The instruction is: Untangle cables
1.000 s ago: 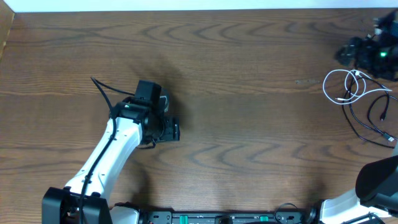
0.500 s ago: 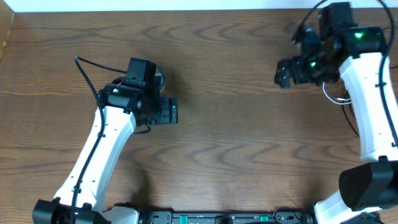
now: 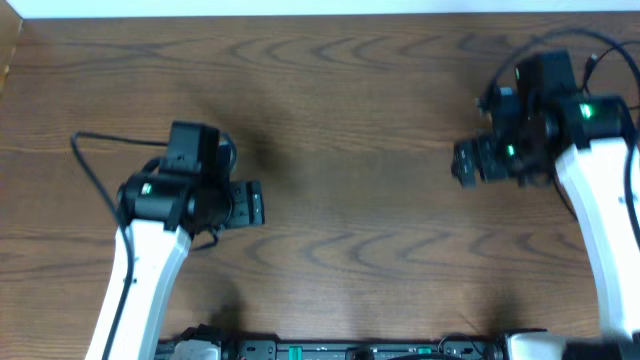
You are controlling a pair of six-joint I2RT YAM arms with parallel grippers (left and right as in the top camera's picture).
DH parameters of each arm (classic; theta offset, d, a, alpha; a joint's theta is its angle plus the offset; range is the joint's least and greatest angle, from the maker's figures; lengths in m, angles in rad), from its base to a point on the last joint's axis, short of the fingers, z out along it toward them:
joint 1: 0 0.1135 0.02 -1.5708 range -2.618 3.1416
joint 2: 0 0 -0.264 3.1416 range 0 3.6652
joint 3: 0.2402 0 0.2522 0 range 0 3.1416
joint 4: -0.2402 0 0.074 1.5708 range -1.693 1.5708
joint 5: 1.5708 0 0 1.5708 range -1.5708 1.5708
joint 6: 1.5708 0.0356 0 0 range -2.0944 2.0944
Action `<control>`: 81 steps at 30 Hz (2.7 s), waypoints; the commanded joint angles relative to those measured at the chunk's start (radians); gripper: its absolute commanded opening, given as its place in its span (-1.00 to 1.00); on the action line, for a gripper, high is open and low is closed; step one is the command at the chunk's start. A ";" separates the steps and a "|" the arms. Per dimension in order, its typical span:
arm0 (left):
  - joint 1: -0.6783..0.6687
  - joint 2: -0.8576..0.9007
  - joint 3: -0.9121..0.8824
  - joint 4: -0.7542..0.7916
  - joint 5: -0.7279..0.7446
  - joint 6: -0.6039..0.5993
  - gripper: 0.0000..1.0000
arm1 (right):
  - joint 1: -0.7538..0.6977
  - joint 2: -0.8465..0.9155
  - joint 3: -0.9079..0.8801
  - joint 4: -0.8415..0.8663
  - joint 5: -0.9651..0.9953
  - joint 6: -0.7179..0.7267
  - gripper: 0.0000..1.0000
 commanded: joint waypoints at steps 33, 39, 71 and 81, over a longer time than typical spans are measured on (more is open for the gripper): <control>0.003 -0.645 -0.191 0.159 -0.010 0.025 1.00 | 0.002 -0.875 -0.448 0.222 0.000 0.050 0.99; 0.003 -0.645 -0.191 0.159 -0.010 0.025 1.00 | 0.002 -0.875 -0.448 0.220 0.000 0.051 0.99; 0.003 -0.645 -0.191 0.159 -0.010 0.025 0.99 | 0.005 -1.274 -1.001 1.058 0.018 -0.031 0.99; 0.003 -0.645 -0.191 0.159 -0.010 0.025 0.99 | 0.004 -1.452 -1.295 1.378 0.014 0.032 0.99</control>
